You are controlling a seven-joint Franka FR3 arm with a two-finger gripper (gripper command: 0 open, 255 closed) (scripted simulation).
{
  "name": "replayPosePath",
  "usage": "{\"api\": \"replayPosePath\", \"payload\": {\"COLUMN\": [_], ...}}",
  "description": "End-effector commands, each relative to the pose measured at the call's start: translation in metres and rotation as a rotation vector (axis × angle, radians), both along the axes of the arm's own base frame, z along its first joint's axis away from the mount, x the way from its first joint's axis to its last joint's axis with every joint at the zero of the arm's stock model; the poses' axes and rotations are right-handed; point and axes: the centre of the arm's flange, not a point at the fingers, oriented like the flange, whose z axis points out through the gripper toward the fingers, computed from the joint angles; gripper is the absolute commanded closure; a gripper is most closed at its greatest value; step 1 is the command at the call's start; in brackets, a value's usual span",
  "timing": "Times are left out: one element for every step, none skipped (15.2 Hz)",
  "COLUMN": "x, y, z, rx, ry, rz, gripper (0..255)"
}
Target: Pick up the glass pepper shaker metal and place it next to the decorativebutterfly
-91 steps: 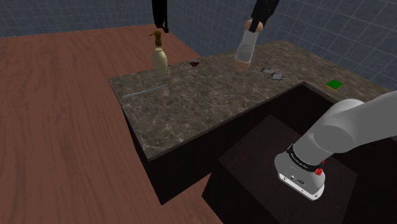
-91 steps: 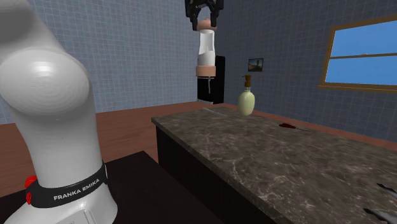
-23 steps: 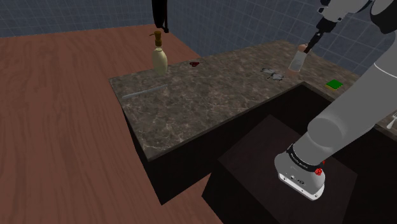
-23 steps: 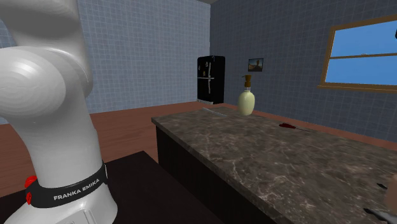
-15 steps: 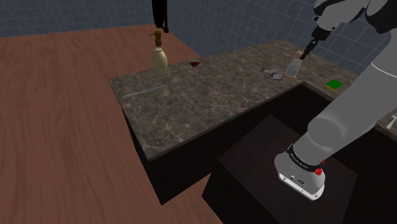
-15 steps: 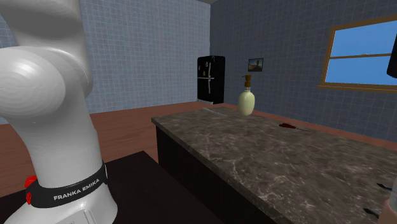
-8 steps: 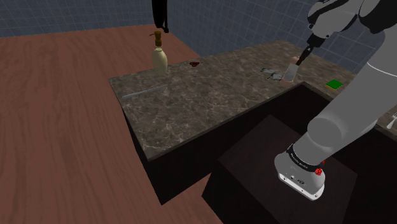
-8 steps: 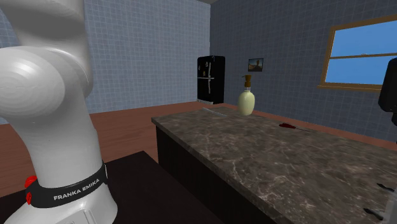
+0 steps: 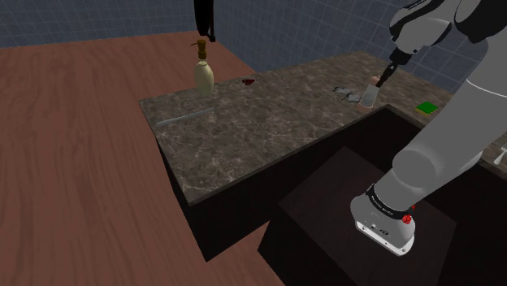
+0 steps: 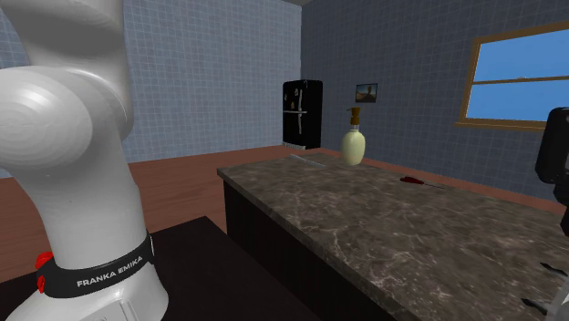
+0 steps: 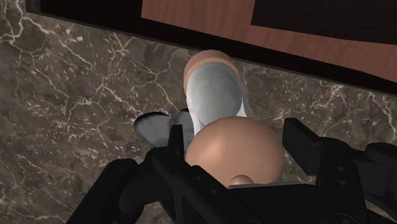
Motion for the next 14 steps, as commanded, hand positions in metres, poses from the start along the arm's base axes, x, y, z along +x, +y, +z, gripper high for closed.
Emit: {"api": "replayPosePath", "payload": {"x": [0.0, 0.0, 0.0, 0.0, 0.0, 0.0, 0.0, 0.0, -0.001, -0.002, -0.003, -0.004, -0.004, -0.004], "y": [0.0, 0.0, 0.0, 0.0, 0.0, 0.0, 0.0, 0.0, 0.0, -0.001, -0.001, -0.001, -0.001, -0.001], "z": [0.0, 0.0, 0.0, 0.0, 0.0, 0.0, 0.0, 0.0, 0.013, 0.026, 0.039, 0.05, 0.05, 0.05], "rx": [0.0, 0.0, 0.0, 0.0, 0.0, 0.0, 0.0, 0.0, 0.0, 0.0, 0.0, 0.0, 0.0, 0.0], "ry": [0.0, 0.0, 0.0, 0.0, 0.0, 0.0, 0.0, 0.0, 0.0, 0.0, 0.0, 0.0, 0.0, 0.0], "rz": [0.0, 0.0, 0.0, 0.0, 0.0, 0.0, 0.0, 0.0, 0.0, 0.0, 0.0, 0.0, 0.0, 0.0], "gripper": [255, 255, 0, 0, 0, 0, 0, 0, 0, 0, 0, 0, 0, 0]}}
